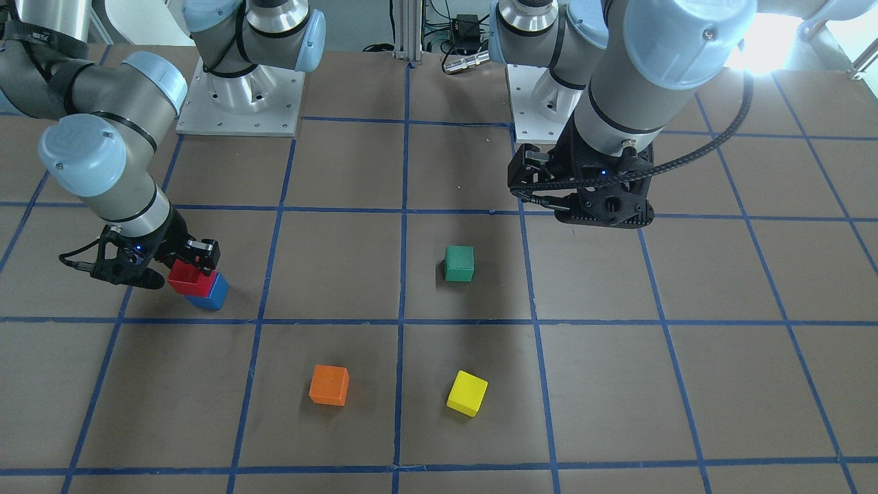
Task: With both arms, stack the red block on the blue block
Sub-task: 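Lower the red cube onto the blue cube and open the right gripper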
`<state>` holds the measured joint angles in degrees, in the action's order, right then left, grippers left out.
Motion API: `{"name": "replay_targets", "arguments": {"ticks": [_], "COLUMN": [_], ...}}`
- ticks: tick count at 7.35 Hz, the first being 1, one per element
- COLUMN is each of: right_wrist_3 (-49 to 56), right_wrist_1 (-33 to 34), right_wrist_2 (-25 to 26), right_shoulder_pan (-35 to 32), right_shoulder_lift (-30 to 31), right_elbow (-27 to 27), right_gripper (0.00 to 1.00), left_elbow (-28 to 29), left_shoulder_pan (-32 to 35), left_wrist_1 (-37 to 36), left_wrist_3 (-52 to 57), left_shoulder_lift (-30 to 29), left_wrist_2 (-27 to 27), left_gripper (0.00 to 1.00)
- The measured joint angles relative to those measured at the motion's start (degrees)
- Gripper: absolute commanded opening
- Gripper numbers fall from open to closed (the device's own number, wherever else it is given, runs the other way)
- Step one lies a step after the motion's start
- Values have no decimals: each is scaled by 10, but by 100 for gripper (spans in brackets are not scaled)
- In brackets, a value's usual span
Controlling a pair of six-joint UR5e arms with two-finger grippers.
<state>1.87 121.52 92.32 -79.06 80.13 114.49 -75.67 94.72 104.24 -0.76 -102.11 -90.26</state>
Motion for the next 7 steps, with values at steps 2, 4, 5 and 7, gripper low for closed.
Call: {"name": "replay_targets", "arguments": {"ticks": [2,4,5,7], "right_wrist_3": [0,-1,-1,-1], "right_wrist_1": [3,4,4,4], "right_wrist_2": [0,-1,-1,-8], "right_shoulder_pan": [-1,-1,-1,-1], "right_shoulder_lift": [1,1,1,1], "right_elbow": [1,1,1,1], "right_gripper": [47,51,61,99], "left_elbow": [0,0,0,0], "left_shoulder_pan": [0,0,0,0], "left_wrist_1": [0,0,0,0], "left_wrist_3": [0,0,0,0], "left_shoulder_lift": [0,0,0,0], "left_wrist_2": [0,0,0,0], "left_gripper": [100,100,100,100]}}
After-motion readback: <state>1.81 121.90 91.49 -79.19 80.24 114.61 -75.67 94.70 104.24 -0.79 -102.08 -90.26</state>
